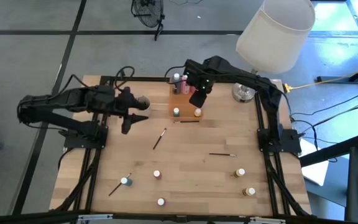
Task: Pick & Place Paint Supplies
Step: Put the blue paint bottle into the orange bin
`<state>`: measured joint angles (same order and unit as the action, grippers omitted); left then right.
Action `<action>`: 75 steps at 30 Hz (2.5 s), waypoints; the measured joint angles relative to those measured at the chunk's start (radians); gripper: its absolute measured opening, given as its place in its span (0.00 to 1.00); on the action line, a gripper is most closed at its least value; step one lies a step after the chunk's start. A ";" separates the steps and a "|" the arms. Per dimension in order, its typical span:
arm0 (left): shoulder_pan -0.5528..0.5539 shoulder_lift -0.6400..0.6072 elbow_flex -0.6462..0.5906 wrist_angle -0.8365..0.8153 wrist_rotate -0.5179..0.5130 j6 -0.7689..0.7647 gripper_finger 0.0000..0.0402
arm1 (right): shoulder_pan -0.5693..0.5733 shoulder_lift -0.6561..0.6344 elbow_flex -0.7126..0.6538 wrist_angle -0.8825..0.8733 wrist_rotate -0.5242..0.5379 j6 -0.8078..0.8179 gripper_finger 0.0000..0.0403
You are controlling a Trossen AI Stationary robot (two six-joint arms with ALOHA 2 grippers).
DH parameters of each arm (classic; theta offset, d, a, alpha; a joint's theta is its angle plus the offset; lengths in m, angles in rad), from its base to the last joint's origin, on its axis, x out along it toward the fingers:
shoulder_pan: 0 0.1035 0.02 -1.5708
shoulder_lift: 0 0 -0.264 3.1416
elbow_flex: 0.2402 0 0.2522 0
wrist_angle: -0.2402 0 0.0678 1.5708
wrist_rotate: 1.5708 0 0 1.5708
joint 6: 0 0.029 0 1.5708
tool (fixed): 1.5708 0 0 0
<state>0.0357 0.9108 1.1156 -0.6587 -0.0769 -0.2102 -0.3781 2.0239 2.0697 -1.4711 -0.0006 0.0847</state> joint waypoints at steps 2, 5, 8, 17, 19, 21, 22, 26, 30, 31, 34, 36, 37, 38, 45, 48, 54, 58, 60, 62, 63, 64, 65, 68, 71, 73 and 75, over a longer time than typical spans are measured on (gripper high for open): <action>0.034 0.000 0.000 0.000 0.039 0.015 0.56 | -0.001 0.009 0.000 0.000 0.000 -0.001 0.30; 0.080 0.000 0.000 0.000 0.083 0.031 0.56 | -0.002 0.025 0.000 -0.004 0.000 -0.011 0.30; 0.114 0.000 0.000 0.000 0.114 0.040 0.56 | -0.002 0.041 0.001 -0.003 -0.001 -0.015 0.30; 0.157 0.002 0.000 -0.003 0.158 0.041 0.56 | -0.007 0.104 0.000 -0.012 -0.013 -0.048 0.30; 0.157 0.002 0.000 -0.004 0.158 0.041 0.56 | -0.015 0.113 0.000 -0.013 -0.015 -0.048 0.30; 0.156 0.002 0.000 -0.004 0.158 0.041 0.56 | -0.024 0.121 0.000 -0.016 -0.014 -0.048 0.30; 0.156 0.002 0.000 -0.004 0.158 0.041 0.56 | -0.029 0.124 0.000 -0.014 -0.014 -0.048 0.30; 0.156 0.002 0.000 -0.004 0.158 0.041 0.56 | -0.042 0.124 -0.014 0.003 -0.017 -0.048 0.30; 0.156 0.002 0.000 -0.004 0.158 0.041 0.56 | -0.048 0.124 -0.031 0.015 -0.037 -0.048 0.30; 0.156 0.002 0.000 -0.004 0.158 0.041 0.56 | -0.049 0.124 -0.038 0.021 -0.037 -0.048 0.30; 0.156 0.002 0.000 -0.004 0.158 0.041 0.56 | -0.048 0.124 -0.050 0.024 -0.037 -0.048 0.30; 0.156 0.002 0.000 -0.004 0.158 0.041 0.56 | -0.048 0.124 -0.055 0.027 -0.037 -0.048 0.30; 0.156 0.002 0.000 -0.004 0.158 0.041 0.56 | -0.047 0.124 -0.057 0.027 -0.037 -0.048 0.30; 0.156 0.002 0.000 -0.004 0.158 0.041 0.56 | -0.047 0.124 -0.059 0.031 -0.037 -0.048 0.30; 0.156 0.002 0.000 -0.004 0.158 0.041 0.56 | -0.048 0.123 -0.098 0.061 -0.037 -0.048 0.30; 0.156 0.002 0.000 -0.004 0.157 0.041 0.56 | -0.048 0.123 -0.114 0.058 -0.037 -0.048 0.30; 0.156 0.002 0.000 -0.004 0.157 0.041 0.56 | -0.047 0.123 -0.119 0.063 -0.037 -0.041 0.30; 0.156 0.002 0.000 -0.004 0.158 0.037 0.56 | -0.047 0.137 -0.119 0.067 -0.037 -0.041 0.30; 0.156 0.002 0.000 -0.004 0.159 0.029 0.56 | -0.047 0.152 -0.119 0.065 -0.040 -0.045 0.30; 0.156 0.002 0.000 -0.004 0.161 0.015 0.56 | -0.045 0.163 -0.119 0.066 -0.040 -0.047 0.30; 0.156 0.002 0.000 -0.004 0.161 0.014 0.56 | -0.043 0.167 -0.119 0.066 -0.040 -0.048 0.30; 0.156 0.002 0.000 -0.005 0.162 0.013 0.56 | -0.042 0.169 -0.119 0.065 -0.040 -0.048 0.30; 0.156 0.002 0.000 -0.005 0.163 0.012 0.56 | -0.041 0.169 -0.119 0.064 -0.040 -0.048 0.30; 0.156 0.002 0.000 -0.006 0.163 0.011 0.56 | -0.038 0.169 -0.119 0.068 -0.040 -0.048 0.30; 0.156 0.002 0.000 -0.006 0.163 0.011 0.56 | -0.038 0.169 -0.119 0.062 -0.040 -0.048 0.30; 0.156 0.002 0.000 -0.005 0.163 0.011 0.56 | -0.038 0.169 -0.119 0.061 -0.040 -0.048 0.30; 0.156 0.002 0.000 -0.006 0.163 0.011 0.56 | -0.038 0.169 -0.119 0.063 -0.040 -0.048 0.30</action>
<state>0.1921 0.9127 1.1152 -0.6643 0.0864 -0.1989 -0.4160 2.1933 1.9507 -1.4077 -0.0410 0.0364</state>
